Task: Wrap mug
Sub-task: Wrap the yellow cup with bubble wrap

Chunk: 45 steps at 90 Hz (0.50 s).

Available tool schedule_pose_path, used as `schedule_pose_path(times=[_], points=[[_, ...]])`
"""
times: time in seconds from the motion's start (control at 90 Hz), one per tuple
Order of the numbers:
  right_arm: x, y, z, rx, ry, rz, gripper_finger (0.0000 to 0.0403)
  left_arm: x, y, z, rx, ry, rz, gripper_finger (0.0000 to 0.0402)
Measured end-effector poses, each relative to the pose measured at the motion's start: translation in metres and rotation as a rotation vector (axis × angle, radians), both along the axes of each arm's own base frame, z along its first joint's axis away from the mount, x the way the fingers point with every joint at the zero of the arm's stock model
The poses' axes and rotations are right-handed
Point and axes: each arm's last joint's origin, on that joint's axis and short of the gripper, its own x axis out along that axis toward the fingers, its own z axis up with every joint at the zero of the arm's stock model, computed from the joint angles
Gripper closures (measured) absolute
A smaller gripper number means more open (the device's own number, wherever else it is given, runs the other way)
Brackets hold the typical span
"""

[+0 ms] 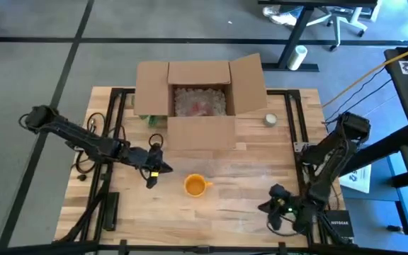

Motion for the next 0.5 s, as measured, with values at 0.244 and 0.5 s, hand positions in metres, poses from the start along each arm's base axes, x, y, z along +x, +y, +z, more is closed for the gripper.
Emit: schedule_pose_path(times=[0.244,0.5], points=[[-0.027,0.008,0.012,0.008,0.15,-0.056,0.0403,-0.01,-0.007,-0.015,0.007,-0.037,0.066,0.0402],[-0.024,0.023,-0.008,0.031,0.232,-0.04,0.0402,-0.012,-0.014,-0.013,-0.035,-0.089,0.047,0.0401]])
